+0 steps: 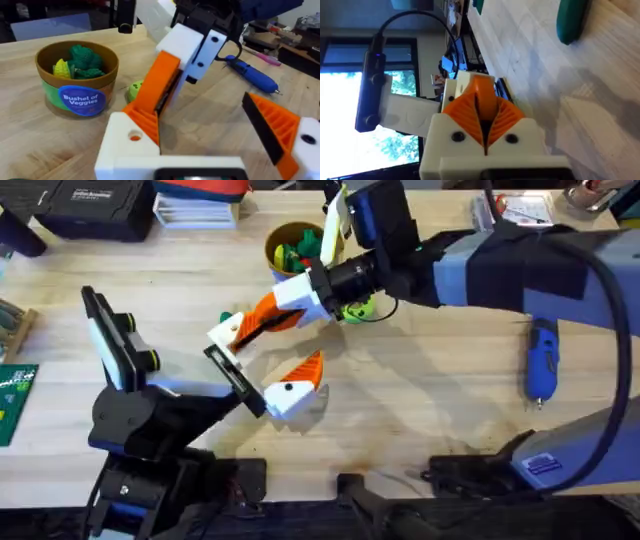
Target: Pick up the gripper from the table and insert it into the empty holder that is missing its gripper. Then pick up a screw, insert it into the mounting hole, and use the screwdriver to tighten it. Finally, clean up the table by picking up the vegetable and placing it into the bucket.
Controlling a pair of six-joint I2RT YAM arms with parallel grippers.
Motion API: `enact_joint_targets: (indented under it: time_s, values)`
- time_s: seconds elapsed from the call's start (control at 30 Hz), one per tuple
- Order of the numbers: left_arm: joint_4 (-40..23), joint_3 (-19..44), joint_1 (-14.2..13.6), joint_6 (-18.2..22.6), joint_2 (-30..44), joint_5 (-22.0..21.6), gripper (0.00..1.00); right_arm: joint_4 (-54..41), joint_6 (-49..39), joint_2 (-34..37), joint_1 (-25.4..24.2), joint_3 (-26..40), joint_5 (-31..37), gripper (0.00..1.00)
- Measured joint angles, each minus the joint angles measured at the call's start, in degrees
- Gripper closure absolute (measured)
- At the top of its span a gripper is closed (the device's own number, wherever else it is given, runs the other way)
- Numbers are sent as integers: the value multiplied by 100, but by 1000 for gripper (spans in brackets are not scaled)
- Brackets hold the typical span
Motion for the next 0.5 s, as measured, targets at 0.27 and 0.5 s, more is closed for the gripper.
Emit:
enact_joint_targets:
  time_s: [0.27,0.5]
  values:
    - [0,0,0,0,0,0,15,-4,2,0,0,0,-13,978]
    - [4,0,0,14,0,7,15,-42,-2,3,0,0,-31,845]
